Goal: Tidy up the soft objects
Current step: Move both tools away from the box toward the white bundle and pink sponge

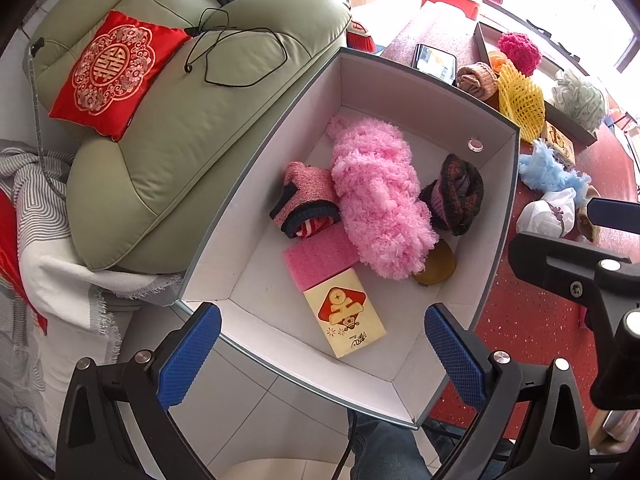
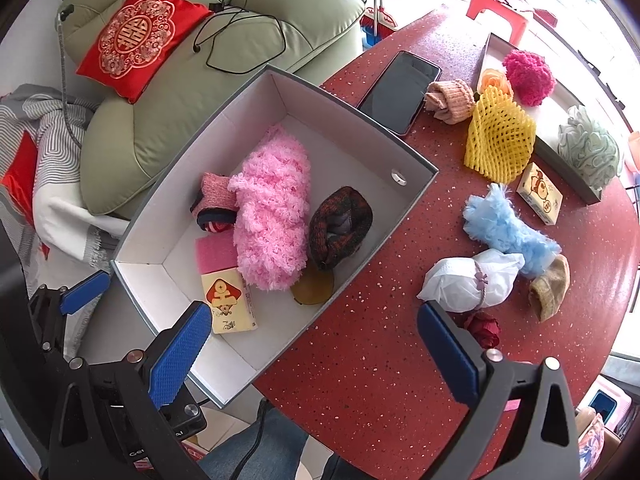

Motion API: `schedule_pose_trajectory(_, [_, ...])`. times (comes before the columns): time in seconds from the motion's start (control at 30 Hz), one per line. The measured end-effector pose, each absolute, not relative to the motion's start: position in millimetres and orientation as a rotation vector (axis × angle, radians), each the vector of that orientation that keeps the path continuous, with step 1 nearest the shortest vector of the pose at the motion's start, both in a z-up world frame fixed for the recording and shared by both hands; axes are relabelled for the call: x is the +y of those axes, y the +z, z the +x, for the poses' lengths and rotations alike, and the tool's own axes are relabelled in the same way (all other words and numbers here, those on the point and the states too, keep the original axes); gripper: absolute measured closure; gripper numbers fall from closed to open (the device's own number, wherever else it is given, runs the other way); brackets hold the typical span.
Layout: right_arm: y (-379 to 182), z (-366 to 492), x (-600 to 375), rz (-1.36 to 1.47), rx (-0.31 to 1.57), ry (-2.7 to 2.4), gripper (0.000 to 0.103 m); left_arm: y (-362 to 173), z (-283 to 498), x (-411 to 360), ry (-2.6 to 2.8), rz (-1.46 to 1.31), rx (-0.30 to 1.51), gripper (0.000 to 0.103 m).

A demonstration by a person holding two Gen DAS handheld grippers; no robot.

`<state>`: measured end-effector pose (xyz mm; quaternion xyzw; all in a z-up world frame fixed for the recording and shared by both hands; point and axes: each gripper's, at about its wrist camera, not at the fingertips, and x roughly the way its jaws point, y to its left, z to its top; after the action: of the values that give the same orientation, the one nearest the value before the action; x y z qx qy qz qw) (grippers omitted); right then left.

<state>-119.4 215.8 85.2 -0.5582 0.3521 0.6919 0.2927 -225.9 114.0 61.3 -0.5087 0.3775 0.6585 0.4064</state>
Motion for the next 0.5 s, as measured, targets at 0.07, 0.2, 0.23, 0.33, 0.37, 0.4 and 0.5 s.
schedule_pose_trajectory(0.07, [86, -116, 216, -1.481, 0.943, 1.842, 0.0, 64, -223, 115, 1.662, -1.271, 0.959, 0.001])
schedule_pose_trajectory(0.2, [88, -108, 216, -1.459, 0.953, 1.84, 0.0, 69, -217, 117, 1.666, -1.246, 0.971, 0.001])
schedule_pose_trajectory(0.23, [89, -106, 216, -1.454, 0.956, 1.84, 0.0, 70, -215, 117, 1.667, -1.239, 0.974, 0.001])
schedule_pose_trajectory(0.33, [90, -100, 217, -1.441, 0.967, 1.835, 0.0, 72, -211, 118, 1.668, -1.224, 0.982, 0.001])
schedule_pose_trajectory(0.37, [90, -97, 217, -1.436, 0.97, 1.832, 0.0, 73, -209, 118, 1.668, -1.22, 0.986, 0.001])
schedule_pose_trajectory(0.4, [90, -95, 217, -1.433, 0.973, 1.83, 0.0, 73, -208, 118, 1.668, -1.217, 0.988, 0.001])
schedule_pose_trajectory(0.5, [89, -88, 217, -1.419, 0.986, 1.823, 0.0, 74, -203, 120, 1.663, -1.21, 0.996, 0.001])
